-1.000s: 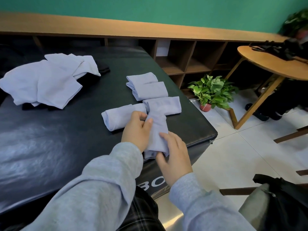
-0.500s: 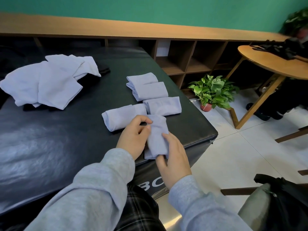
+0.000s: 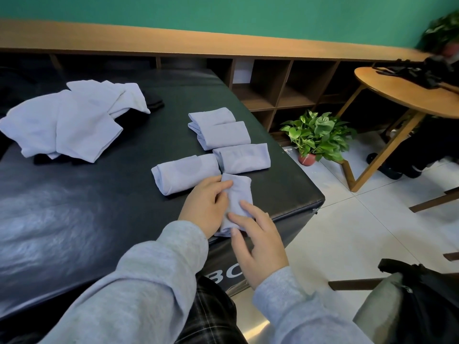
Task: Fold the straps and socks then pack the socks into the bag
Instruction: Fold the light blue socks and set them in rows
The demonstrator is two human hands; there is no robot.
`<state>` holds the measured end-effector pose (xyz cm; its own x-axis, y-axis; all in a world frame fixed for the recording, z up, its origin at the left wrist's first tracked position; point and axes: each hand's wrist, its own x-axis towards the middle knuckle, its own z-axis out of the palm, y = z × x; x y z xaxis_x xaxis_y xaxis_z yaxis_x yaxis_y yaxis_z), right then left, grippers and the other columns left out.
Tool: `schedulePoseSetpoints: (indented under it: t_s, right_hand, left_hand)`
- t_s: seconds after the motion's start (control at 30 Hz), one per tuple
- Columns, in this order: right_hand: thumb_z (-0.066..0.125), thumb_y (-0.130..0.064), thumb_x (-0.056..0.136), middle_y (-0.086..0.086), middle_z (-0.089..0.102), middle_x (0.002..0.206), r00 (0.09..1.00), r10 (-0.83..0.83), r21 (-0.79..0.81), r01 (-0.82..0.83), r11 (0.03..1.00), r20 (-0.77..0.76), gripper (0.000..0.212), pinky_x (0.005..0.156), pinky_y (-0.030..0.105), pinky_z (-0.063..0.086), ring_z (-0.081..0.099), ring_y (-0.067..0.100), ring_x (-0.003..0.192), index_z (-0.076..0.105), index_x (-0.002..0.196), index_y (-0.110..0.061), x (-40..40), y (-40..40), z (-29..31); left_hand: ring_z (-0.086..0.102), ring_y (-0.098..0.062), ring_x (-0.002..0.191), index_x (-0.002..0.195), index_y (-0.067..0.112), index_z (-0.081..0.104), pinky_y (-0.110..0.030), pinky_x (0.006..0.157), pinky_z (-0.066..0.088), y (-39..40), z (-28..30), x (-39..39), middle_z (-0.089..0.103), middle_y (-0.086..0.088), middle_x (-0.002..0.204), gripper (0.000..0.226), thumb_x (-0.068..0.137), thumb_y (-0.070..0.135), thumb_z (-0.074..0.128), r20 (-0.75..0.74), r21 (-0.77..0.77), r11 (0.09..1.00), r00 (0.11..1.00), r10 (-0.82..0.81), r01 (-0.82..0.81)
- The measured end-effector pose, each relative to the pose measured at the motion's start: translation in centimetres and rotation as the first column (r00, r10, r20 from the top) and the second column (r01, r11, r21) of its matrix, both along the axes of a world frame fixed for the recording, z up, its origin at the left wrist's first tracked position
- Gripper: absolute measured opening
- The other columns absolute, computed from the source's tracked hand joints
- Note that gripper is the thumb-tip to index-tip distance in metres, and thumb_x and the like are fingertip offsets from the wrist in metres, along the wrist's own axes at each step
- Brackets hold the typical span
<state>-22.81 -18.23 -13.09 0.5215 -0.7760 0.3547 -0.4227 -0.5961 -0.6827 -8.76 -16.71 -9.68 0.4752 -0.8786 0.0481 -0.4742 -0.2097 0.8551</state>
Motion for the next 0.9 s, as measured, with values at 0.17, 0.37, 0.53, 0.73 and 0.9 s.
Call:
schedulePoseSetpoints:
  t_s: [0.17, 0.37, 0.53, 0.73, 0.9]
  right_hand:
    - [0.033, -0.053, 0.083, -0.037, 0.042, 0.117, 0.995, -0.083, 0.213, 0.071, 0.974, 0.048, 0.047, 0.101, 0.016, 0.027, 0.033, -0.011, 0.117, 0.073, 0.092, -0.029, 0.3, -0.1, 1.2]
    - [0.050, -0.020, 0.091, -0.022, 0.051, 0.105, 0.995, -0.088, -0.034, 0.086, 0.996, -0.043, 0.020, 0.093, 0.021, 0.032, 0.030, -0.003, 0.104, 0.069, 0.090, -0.017, 1.1, -1.8, 2.6]
    - [0.025, -0.038, 0.082, -0.016, 0.026, 0.151, 0.928, 0.124, 0.055, -0.112, 0.992, -0.351, 0.061, 0.118, 0.031, 0.005, 0.002, 0.002, 0.141, 0.042, 0.139, -0.025, 1.8, -2.1, 3.4]
    - [0.022, -0.043, 0.095, -0.011, 0.002, 0.157, 0.830, -0.114, 0.006, 0.139, 0.990, -0.546, 0.061, 0.118, 0.031, 0.000, -0.010, 0.012, 0.144, 0.010, 0.150, -0.022, 2.1, -1.8, 3.5]
    - [0.023, -0.041, 0.100, -0.001, -0.006, 0.158, 0.763, -0.247, 0.022, 0.323, 0.946, -0.598, 0.061, 0.117, 0.037, -0.004, -0.017, 0.026, 0.143, 0.002, 0.150, -0.013, 2.8, -2.8, 3.6]
  left_hand:
    - [0.036, -0.007, 0.127, 0.132, 0.013, 0.051, -0.014, 0.104, 0.023, 0.2, -0.2, 0.1, 0.037, 0.005, 0.141, 0.036, 0.096, 0.013, 0.045, 0.063, 0.015, 1.000, 0.998, -0.014, 0.013]
    - [0.039, -0.006, 0.123, 0.131, 0.013, 0.052, -0.011, 0.101, 0.022, 0.2, -0.3, 0.5, 0.040, 0.006, 0.133, 0.036, 0.095, 0.014, 0.049, 0.082, 0.045, 0.996, 0.993, -0.082, 0.079]
    - [0.052, -0.002, 0.110, 0.113, 0.024, 0.061, -0.014, 0.096, 0.036, 0.2, -0.1, 1.1, 0.053, 0.008, 0.121, 0.028, 0.093, 0.008, 0.052, -0.118, -0.018, 0.997, 0.990, -0.071, 0.070]
    - [0.052, 0.011, 0.101, 0.095, 0.035, 0.062, -0.002, 0.083, 0.038, 0.9, -0.1, 0.8, 0.061, 0.016, 0.112, 0.030, 0.091, 0.006, 0.053, -0.252, -0.103, 0.994, 0.968, -0.004, -0.023]
    - [0.058, 0.004, 0.097, 0.089, 0.033, 0.064, -0.013, 0.087, 0.042, 1.2, 0.1, 0.7, 0.066, 0.016, 0.099, 0.025, 0.091, 0.010, 0.056, -0.299, -0.131, 0.985, 0.952, 0.065, -0.109]
